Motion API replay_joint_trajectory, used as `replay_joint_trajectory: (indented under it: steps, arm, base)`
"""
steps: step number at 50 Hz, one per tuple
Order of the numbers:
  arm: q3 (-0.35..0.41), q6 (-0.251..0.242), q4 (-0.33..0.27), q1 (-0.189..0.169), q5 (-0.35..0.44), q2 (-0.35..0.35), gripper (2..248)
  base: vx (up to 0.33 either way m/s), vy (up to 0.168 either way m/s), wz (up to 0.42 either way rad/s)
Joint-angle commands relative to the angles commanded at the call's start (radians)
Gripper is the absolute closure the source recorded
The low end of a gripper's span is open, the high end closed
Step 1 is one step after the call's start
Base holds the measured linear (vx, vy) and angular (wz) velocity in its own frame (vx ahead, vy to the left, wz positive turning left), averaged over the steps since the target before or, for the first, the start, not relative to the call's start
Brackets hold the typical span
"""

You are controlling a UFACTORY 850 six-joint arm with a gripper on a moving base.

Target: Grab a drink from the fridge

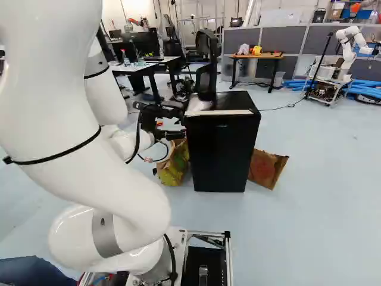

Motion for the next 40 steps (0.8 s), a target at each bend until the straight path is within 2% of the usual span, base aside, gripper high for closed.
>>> replay_joint_trajectory:
  steps: [16,40]
  arm:
    - [-0.023,0.0,0.038,0.024,0.079,-0.068,3]
    - [-0.053,0.0,0.094,0.033,0.201,-0.165,3]
  base:
    - [0.0,0.0,0.0]
    - [0.0,0.0,0.0]
